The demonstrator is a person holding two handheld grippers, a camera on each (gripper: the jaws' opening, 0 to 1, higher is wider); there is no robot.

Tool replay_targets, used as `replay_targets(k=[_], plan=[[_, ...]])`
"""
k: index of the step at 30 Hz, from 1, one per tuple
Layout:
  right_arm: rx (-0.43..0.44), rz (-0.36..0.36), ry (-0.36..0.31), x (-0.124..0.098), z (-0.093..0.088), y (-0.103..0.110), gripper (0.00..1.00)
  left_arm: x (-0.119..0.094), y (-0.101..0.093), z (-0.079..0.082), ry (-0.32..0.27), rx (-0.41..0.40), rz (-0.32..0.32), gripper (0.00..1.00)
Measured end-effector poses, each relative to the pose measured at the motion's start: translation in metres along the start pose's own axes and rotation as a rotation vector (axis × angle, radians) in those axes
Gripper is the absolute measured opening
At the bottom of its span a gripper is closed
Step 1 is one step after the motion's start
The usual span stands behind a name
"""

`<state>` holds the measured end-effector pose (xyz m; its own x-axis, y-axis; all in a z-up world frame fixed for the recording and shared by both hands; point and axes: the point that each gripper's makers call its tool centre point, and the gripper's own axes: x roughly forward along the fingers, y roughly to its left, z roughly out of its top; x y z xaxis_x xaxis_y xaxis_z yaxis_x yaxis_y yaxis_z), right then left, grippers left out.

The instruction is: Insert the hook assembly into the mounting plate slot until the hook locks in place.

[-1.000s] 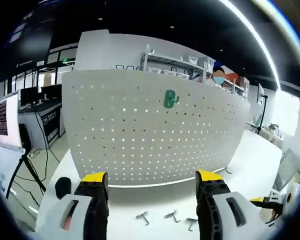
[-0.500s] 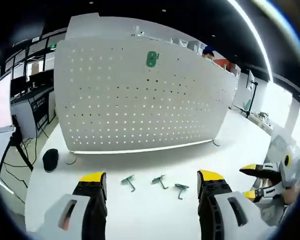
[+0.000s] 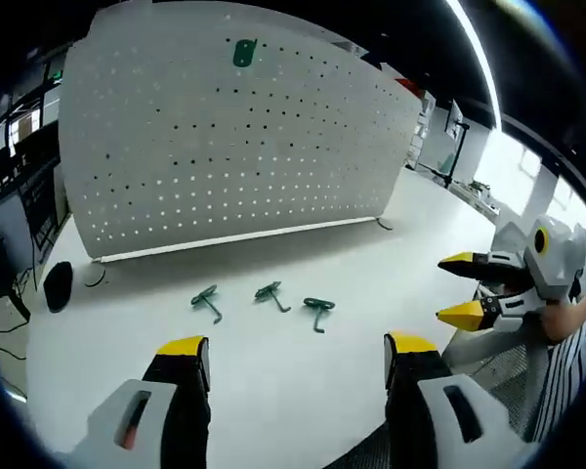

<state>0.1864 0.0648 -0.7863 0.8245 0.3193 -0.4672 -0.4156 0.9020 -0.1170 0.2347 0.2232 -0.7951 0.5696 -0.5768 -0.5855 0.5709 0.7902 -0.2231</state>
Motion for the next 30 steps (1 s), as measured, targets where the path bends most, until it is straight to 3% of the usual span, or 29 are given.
replay_targets(k=[10, 25, 30], plan=[[0.006, 0.004, 0.009, 0.001, -0.002, 0.000, 0.46, 0.042, -0.022, -0.005, 0.083, 0.131, -0.147, 0.67], [0.003, 0.000, 0.016, 0.002, -0.003, -0.001, 0.43, 0.089, -0.038, -0.007, 0.164, 0.249, -0.282, 0.59], [0.010, 0.004, 0.023, 0.002, -0.005, -0.001, 0.43, 0.104, -0.038, -0.008, 0.182, 0.248, -0.325, 0.56]])
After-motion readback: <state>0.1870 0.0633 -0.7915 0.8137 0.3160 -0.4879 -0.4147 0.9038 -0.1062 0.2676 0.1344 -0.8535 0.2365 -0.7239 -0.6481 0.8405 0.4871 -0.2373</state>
